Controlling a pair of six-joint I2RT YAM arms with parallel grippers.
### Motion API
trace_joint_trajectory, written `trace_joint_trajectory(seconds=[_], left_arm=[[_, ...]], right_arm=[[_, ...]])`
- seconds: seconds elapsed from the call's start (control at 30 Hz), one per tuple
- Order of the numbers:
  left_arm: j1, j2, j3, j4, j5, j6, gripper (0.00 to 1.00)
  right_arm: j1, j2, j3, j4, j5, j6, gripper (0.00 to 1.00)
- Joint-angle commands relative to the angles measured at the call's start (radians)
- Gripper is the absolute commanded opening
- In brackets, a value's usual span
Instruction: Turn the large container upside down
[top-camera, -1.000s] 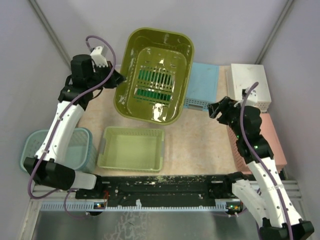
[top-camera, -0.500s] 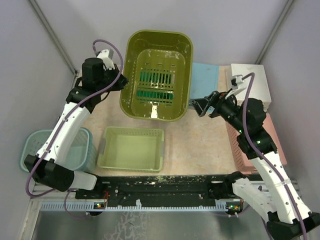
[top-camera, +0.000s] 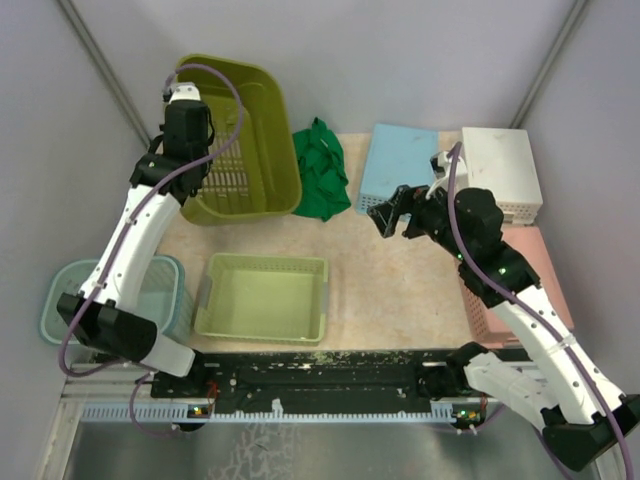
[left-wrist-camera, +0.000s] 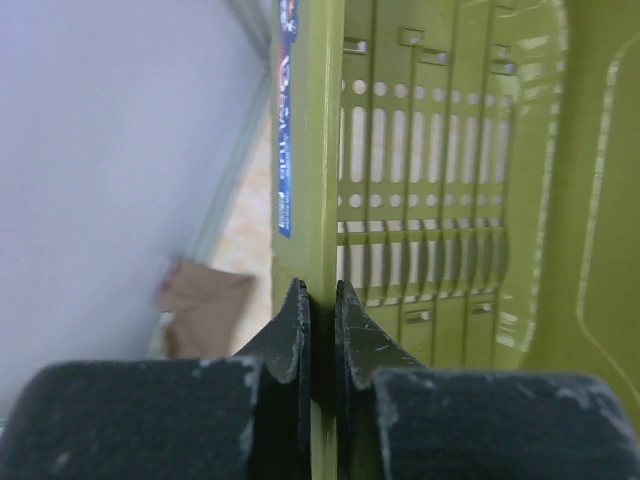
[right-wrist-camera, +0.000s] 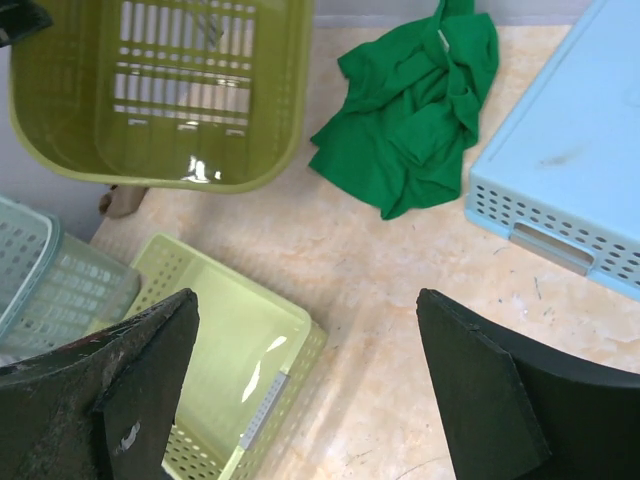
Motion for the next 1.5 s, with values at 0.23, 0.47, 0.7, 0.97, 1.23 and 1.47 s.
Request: trace_joint_trajectory(seconds=[0.23,0.47,0.7,0.97,1.23,1.47], left_arm=[[-0.004,0.106,-0.02,0.614,-0.558,0.791,0.0],[-0.052,0.255,-0.262,1.72,-0.664,1.743,0.0],[-0.072,0.435,-0.259,2.008,-0.723,1.986,0.0],[-0.101,0.524,-0.234,2.071,-0.776,2.046,0.98],[-0.142,0.549,-0.132,2.111,-0.816,2.062,1.0],[-0.203,0.564,0.007,2.141,-0.853,2.085,1.0]], right_arm=[[0.011,-0.023,-0.044,0.0,0.108,0.03,0.91],[0.011,-0.02,-0.087,0.017,0.113,0.056,0.91],[0.011,-0.032,-0.097,-0.008,0.126,0.057,0.91],[0.011,-0.044,-0.107,-0.022,0.144,0.052,0.92],[0.011,-0.038,-0.106,-0.013,0.138,0.052,0.92],[0.011,-0.035,-0.114,-0.004,0.131,0.055,0.92]])
